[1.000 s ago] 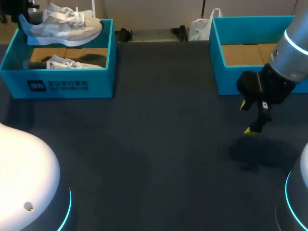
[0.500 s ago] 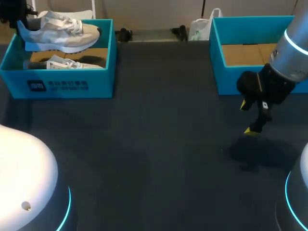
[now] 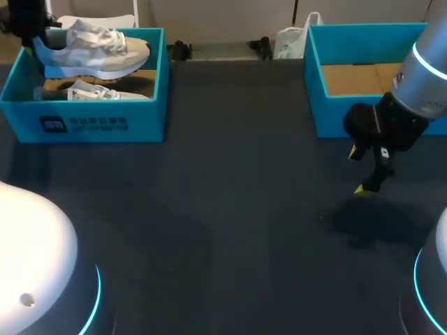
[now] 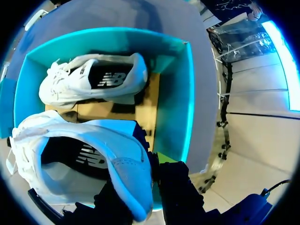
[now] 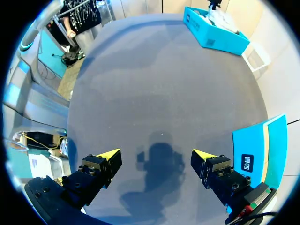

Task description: Take the shoe out of the shoebox, open the shoe tongue, remove and reinsert the insole, then place the shoe into the shoebox

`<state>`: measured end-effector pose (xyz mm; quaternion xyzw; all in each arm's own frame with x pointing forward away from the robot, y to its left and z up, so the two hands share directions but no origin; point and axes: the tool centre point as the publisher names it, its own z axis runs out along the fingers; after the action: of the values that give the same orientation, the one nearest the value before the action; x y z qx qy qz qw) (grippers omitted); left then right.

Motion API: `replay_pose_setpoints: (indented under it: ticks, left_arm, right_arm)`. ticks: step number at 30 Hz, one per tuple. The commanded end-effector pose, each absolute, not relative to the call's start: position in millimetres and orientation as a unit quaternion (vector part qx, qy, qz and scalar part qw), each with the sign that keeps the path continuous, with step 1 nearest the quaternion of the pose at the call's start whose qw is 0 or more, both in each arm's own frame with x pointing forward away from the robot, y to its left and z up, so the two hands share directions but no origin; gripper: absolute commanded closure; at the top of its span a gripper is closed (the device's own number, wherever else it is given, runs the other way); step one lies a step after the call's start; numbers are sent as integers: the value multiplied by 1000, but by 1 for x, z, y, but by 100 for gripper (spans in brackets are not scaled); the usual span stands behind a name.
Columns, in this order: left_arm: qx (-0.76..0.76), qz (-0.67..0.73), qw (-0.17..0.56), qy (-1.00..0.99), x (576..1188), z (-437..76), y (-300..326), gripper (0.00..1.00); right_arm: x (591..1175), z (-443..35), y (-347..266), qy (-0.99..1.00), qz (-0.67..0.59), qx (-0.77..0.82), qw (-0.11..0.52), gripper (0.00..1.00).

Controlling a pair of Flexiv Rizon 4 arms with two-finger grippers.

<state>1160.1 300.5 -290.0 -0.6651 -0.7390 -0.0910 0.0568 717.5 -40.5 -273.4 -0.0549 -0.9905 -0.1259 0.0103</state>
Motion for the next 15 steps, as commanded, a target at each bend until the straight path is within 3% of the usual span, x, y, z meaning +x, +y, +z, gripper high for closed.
replay_pose_setpoints:
  ticks: [1, 15]
  left_arm:
    - [-664, -94, 59, -740, 1172, -295, 299, 100]
    - [-676, -93, 72, -728, 1175, -322, 298, 100]
  right_arm:
    - [717, -274, -40, -991, -125, -55, 10, 0]
    - [717, -274, -40, -991, -125, -55, 10, 0]
